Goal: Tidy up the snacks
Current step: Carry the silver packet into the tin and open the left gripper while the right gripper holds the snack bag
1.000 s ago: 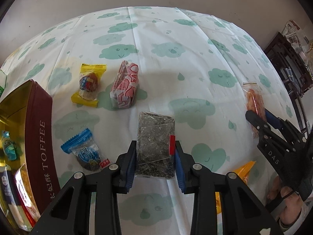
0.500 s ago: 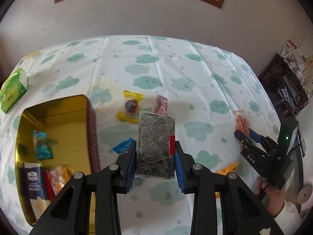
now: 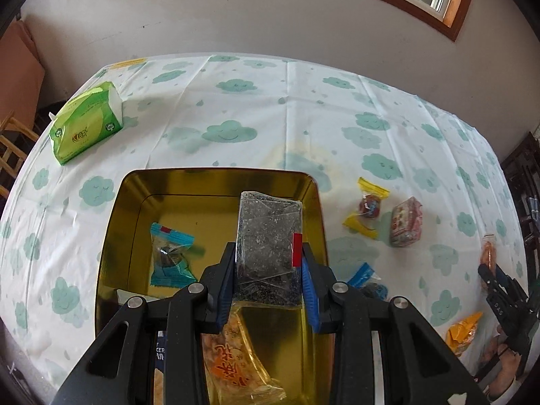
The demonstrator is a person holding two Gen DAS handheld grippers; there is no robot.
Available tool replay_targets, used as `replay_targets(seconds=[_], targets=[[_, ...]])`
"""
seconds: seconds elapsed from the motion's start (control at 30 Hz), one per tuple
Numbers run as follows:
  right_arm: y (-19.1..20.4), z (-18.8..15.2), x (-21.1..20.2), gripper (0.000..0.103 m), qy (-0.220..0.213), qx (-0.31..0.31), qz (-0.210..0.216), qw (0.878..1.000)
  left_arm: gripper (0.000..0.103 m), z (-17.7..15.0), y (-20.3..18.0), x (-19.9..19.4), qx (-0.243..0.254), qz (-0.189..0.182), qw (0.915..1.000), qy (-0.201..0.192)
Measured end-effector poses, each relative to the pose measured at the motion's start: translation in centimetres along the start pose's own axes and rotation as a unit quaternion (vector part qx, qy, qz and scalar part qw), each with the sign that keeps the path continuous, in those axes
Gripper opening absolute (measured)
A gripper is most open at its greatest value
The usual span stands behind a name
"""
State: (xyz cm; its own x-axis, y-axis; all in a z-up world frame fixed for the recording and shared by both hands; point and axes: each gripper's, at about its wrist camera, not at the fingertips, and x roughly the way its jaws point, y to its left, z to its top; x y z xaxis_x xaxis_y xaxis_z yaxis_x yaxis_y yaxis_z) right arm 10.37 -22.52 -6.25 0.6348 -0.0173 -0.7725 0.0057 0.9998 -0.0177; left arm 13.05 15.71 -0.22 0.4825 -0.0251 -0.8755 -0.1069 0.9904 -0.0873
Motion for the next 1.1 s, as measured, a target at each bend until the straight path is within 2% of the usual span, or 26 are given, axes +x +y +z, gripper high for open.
replay_targets(seconds=[0.43, 0.77, 1.1], targets=[[0.0, 0.0, 0.0, 0.045, 0.000, 0.000, 0.000, 1.000, 0.031, -0.7, 2.0, 3.9, -0.015, 0.027, 0.9988, 0.037], [0.0, 0.0, 0.0, 0.045, 0.000, 0.000, -0.001, 1.000, 0.031, -1.5, 2.4, 4.7, -0.010, 0.035, 0.9978, 0.056], [0.1, 0.0, 0.0, 0.045, 0.000, 0.000, -0.001, 1.000, 0.033, -1.7, 2.7, 4.9, -0.004, 0.038, 0.9976, 0.059]])
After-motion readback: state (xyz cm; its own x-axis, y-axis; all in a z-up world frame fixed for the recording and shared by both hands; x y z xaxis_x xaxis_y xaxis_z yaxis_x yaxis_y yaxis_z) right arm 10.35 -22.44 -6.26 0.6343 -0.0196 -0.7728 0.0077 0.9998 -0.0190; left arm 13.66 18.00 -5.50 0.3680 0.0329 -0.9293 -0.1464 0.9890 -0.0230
